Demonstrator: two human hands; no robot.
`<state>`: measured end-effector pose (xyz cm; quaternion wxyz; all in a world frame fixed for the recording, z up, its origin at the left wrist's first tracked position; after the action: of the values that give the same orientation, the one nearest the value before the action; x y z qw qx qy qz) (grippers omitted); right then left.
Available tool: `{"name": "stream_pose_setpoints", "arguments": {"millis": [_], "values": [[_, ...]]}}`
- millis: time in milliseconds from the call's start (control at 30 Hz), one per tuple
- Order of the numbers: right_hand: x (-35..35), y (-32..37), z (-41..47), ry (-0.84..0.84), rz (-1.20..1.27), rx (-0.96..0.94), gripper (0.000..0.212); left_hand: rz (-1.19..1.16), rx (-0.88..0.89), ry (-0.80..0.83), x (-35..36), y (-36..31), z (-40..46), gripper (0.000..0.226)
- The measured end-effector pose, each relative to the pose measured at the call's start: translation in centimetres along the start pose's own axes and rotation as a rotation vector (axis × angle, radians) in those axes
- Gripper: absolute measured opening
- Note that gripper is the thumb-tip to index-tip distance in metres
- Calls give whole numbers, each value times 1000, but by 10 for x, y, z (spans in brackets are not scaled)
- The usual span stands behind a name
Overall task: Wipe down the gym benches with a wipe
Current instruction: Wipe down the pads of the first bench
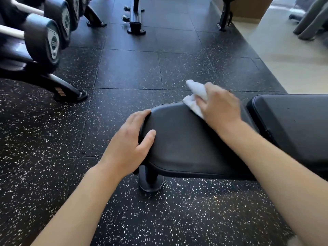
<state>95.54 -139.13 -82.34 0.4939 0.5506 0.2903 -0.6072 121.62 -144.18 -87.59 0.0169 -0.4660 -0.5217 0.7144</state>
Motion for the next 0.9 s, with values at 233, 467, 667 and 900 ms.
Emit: {"name": "stream_pose_setpoints", "arguments": {"millis": [233, 467, 667, 900], "values": [[14, 32, -30, 98, 134, -298, 32, 136, 41, 5, 15, -25, 15, 58], [-8, -107, 12, -32, 111, 169, 26, 422, 111, 34, 33, -60, 19, 58], [-11, -43, -17, -58, 67, -82, 36, 473, 169, 23, 45, -67, 25, 55], [4, -43, -16, -17, 69, -158, 34, 444, 140, -15, 49, -76, 41, 45]]}}
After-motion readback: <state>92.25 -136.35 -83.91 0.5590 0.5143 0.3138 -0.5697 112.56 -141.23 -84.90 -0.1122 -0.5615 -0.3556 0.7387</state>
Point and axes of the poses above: each hand's wrist, its own z-axis towards the middle knuckle, its own x-axis out of the palm, y = z × x, the point moved 1 cm from there along z, towards the middle knuckle, and after that the axes turned 8 degrees about y, right-handed, at the moved point
